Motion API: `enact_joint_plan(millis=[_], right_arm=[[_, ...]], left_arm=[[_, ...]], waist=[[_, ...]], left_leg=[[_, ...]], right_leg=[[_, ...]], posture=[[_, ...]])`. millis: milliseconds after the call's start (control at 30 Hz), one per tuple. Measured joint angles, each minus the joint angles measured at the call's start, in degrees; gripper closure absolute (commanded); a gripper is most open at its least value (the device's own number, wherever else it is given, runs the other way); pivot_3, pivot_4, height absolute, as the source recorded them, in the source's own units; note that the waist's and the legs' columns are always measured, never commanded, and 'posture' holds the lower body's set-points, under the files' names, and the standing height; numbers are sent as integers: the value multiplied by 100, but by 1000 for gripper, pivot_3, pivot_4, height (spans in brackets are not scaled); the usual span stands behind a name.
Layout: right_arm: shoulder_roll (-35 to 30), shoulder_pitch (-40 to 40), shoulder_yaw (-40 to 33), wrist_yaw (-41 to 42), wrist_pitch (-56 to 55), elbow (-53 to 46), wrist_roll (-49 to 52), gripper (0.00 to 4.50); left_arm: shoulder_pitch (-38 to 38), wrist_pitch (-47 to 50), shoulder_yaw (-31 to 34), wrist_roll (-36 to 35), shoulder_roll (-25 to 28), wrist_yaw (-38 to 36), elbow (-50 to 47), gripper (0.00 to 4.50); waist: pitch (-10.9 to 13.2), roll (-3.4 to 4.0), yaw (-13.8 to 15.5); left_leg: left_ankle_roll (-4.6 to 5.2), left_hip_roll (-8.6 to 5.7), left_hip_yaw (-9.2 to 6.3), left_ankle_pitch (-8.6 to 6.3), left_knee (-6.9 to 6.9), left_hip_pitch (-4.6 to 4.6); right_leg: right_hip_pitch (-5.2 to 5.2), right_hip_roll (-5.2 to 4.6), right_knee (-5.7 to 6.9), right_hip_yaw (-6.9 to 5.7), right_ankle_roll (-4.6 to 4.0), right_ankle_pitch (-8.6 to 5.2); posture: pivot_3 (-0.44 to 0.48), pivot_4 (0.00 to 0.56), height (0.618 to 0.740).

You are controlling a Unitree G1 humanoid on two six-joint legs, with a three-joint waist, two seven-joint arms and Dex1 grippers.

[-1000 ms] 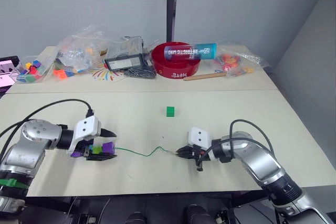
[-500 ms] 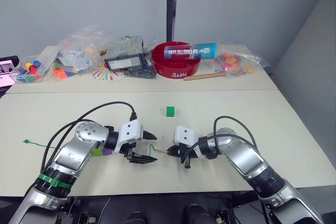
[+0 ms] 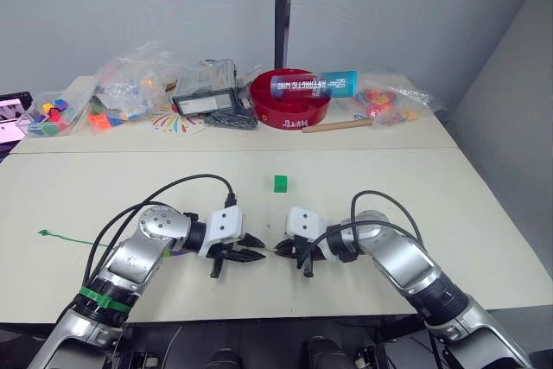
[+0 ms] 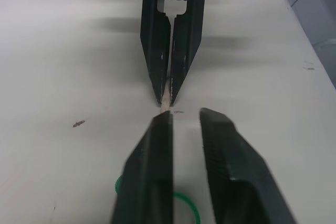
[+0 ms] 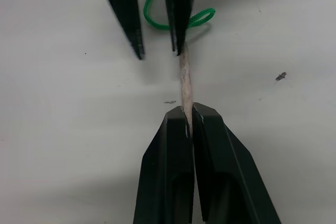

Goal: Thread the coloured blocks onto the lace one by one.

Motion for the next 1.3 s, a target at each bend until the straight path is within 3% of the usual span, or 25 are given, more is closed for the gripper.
enact_joint_plan(millis=[300, 333, 433, 467, 500, 633, 867, 1200, 1300], right_arm=[[-1, -1, -8, 0, 80, -44, 1, 4500], [-1, -1, -9, -2, 91, -51, 0, 4500], [-5, -3, -17, -2, 102, -54, -1, 4500], [-5, -3, -17, -2, 103, -54, -1, 4500], [-5, -3, -17, -1, 105, -54, -1, 4500], [-4, -3, -17, -2, 110, -54, -1, 4500], [-11, -14, -17, -2, 130, -65, 0, 4500], [-21, -15, -30, -44, 194, -93, -4, 4500], [-29, -28, -42, -52, 195, -93, -8, 4500]], left_arm=[[-35, -358, -26, 179, -182, 46, 379, 4487], [-34, -332, -14, 139, -216, 29, 387, 3932], [-23, -41, 111, -202, -218, -88, 236, 3022], [-23, -33, 122, -219, -218, -91, 221, 3022], [-31, -10, 204, -272, -200, -93, 82, 2350], [-42, -128, 165, 1, -77, 34, 63, 1160], [-250, -405, -254, 584, -359, 267, 512, 1160], [-431, -484, -299, 622, -485, 211, 859, 4324], [-435, -496, -306, 617, -485, 150, 858, 4469]], waist=[[0, 0, 6], [0, 0, 7], [0, 0, 1], [0, 0, 1], [0, 0, 1], [0, 0, -1], [0, 0, 6], [0, 0, 4], [0, 0, 3]], left_leg=[[0, 0, -1, 0, 0, 0], [0, 0, -1, 0, 0, 0], [0, -1, -3, 0, 1, 0], [0, 0, -3, 0, 1, 0], [0, -1, -2, 0, 1, 0], [0, -1, -3, 0, 1, 0], [0, -2, -3, 0, 1, 0], [0, -2, -5, 0, 1, 0], [0, -2, -6, 0, 1, 0]], right_leg=[[2, 0, 0, -1, 0, 0], [2, -1, 0, 0, 0, 0], [2, 0, 1, -1, 0, 0], [2, 0, 1, -1, 0, 0], [2, 0, 0, -1, 0, 0], [2, 0, 0, -1, 0, 0], [5, -1, -2, -2, 0, 0], [5, -1, -1, -3, 0, 0], [5, -1, -1, -4, 0, 0]], posture=[[0, 150, 731], [0, 150, 731], [0, 150, 731], [0, 150, 731], [0, 150, 731], [0, 150, 731], [0, 150, 731], [0, 150, 731], [0, 150, 731]])
